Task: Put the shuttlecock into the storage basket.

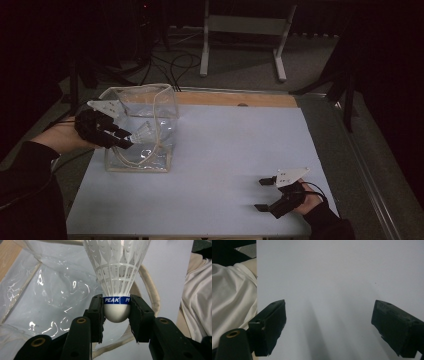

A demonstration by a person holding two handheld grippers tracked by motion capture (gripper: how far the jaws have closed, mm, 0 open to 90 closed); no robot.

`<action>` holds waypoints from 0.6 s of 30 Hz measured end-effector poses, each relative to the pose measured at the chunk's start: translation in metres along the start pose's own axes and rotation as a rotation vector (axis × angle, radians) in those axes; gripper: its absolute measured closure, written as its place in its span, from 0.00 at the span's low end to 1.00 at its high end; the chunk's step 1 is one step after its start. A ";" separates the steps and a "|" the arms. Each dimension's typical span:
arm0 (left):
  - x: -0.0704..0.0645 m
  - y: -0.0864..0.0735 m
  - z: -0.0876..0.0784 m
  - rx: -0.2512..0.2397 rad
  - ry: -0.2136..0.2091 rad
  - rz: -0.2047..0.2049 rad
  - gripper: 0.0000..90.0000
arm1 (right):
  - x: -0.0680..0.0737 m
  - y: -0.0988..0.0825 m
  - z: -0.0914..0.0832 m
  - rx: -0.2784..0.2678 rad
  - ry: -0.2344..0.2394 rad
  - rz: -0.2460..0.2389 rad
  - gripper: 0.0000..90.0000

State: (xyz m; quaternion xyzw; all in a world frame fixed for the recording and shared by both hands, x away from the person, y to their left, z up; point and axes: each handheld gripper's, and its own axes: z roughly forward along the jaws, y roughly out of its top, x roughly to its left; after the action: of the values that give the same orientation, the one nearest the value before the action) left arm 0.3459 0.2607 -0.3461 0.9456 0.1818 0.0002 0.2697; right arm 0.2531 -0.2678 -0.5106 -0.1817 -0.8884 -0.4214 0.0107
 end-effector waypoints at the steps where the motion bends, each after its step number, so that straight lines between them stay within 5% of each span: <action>1: 0.000 0.000 0.000 0.001 -0.003 -0.001 0.74 | 0.000 0.000 0.000 -0.001 0.001 -0.002 0.14; 12: -0.001 0.003 0.006 0.030 -0.020 -0.023 0.73 | 0.000 0.000 0.001 0.005 0.003 0.000 0.14; 18: -0.002 0.004 0.009 0.034 -0.007 -0.030 0.51 | 0.000 0.000 0.001 0.005 0.004 0.000 0.14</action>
State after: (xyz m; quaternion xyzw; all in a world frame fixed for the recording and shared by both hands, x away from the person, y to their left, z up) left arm 0.3463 0.2522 -0.3511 0.9471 0.1952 -0.0105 0.2545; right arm 0.2531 -0.2674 -0.5115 -0.1806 -0.8895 -0.4195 0.0130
